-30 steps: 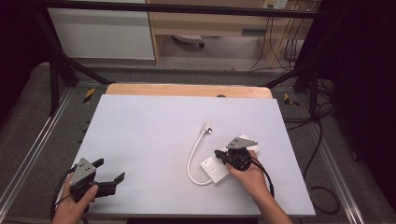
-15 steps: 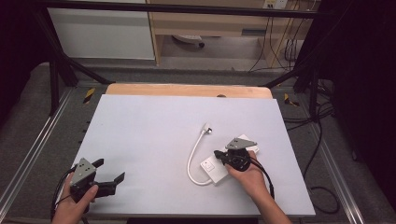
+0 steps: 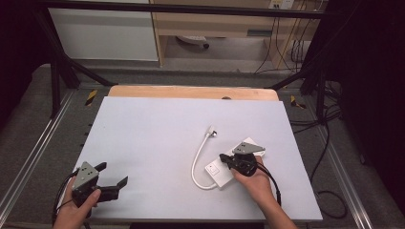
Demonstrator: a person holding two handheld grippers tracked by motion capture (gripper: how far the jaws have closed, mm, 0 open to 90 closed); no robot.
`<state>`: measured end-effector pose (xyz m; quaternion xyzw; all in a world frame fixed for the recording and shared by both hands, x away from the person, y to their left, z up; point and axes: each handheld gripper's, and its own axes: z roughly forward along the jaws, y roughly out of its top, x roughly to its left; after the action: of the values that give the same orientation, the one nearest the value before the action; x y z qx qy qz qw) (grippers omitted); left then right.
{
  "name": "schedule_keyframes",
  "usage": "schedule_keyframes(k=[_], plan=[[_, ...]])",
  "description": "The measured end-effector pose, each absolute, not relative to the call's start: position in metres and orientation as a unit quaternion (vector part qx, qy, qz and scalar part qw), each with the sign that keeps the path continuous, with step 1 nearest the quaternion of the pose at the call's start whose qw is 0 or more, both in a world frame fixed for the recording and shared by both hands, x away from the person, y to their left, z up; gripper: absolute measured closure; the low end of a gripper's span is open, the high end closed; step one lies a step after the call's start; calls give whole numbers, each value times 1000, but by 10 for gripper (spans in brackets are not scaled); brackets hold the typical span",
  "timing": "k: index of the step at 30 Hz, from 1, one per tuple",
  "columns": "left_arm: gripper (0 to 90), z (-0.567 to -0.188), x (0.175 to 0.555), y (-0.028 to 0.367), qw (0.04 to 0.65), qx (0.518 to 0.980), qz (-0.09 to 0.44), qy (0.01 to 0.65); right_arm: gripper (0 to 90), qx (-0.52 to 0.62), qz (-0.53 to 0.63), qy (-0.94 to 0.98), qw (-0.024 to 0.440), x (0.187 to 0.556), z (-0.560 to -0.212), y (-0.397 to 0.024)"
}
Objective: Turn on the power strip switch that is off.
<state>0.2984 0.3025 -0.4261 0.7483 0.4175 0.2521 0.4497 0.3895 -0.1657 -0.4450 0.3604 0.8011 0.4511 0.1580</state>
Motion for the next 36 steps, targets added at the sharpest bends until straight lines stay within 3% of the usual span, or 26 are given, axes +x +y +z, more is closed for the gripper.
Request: schedule_keyframes(k=[36], plan=[[58, -426, 299, 303, 449, 749, 251, 418, 900, 351, 447, 808, 154, 387, -446, -159]])
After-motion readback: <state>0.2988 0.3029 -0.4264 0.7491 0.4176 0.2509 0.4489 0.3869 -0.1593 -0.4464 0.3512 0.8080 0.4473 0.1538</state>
